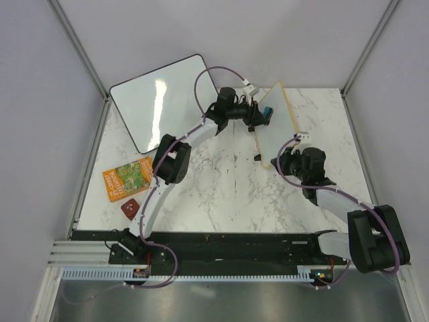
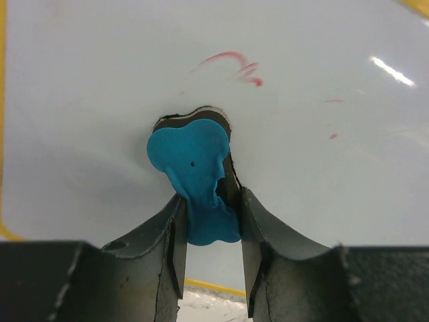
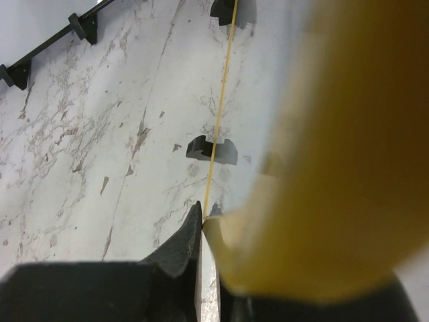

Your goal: Erase the whiteboard

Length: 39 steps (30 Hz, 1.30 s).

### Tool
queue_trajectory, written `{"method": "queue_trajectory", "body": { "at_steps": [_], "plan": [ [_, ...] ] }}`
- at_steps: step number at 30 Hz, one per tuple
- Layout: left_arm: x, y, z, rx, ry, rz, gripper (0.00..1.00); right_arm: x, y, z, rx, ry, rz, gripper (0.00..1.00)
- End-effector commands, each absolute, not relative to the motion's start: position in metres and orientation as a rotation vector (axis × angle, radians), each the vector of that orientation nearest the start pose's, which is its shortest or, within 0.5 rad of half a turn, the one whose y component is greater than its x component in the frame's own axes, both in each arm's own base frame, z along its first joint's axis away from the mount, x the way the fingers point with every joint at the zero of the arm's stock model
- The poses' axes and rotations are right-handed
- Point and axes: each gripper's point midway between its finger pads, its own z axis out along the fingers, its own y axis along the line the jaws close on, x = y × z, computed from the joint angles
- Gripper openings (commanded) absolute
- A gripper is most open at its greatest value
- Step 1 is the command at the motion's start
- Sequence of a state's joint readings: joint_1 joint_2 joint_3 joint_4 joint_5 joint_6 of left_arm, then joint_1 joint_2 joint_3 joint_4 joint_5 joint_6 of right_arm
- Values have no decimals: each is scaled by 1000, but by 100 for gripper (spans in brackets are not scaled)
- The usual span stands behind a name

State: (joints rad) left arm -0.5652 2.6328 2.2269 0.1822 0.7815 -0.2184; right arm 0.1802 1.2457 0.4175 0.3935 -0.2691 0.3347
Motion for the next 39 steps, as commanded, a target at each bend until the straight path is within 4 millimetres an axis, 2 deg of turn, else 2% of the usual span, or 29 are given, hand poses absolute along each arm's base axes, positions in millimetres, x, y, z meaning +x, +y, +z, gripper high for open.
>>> {"method": "queue_trajectory", "body": {
  "at_steps": [1,6,11,13,17,24,28,34,39],
  "plan": [
    [449,-510,212,1081,1375,-1306,2,313,132,68,-88,2139,639,0],
    [448,-511,237,1073,1308,-1306,2,313,131,69,-85,2136,639,0],
    [450,-512,252,1056,1272,-1301,2,313,132,68,-85,2138,639,0],
    [459,-512,253,1019,1302,-1267,2,313,132,68,-83,2136,638,0],
    [475,-508,233,972,1420,-1196,2,313,130,68,-81,2136,633,0],
    [501,-498,173,871,1657,-1107,2,313,131,68,-78,2136,635,0],
    [506,-486,140,816,1801,-1080,2,313,131,68,-78,2138,634,0],
    [523,-464,121,658,1930,-1128,2,313,130,69,-77,2135,631,0],
    [528,-455,120,608,1957,-1167,2,313,131,69,-77,2134,633,0]
  ]
}}
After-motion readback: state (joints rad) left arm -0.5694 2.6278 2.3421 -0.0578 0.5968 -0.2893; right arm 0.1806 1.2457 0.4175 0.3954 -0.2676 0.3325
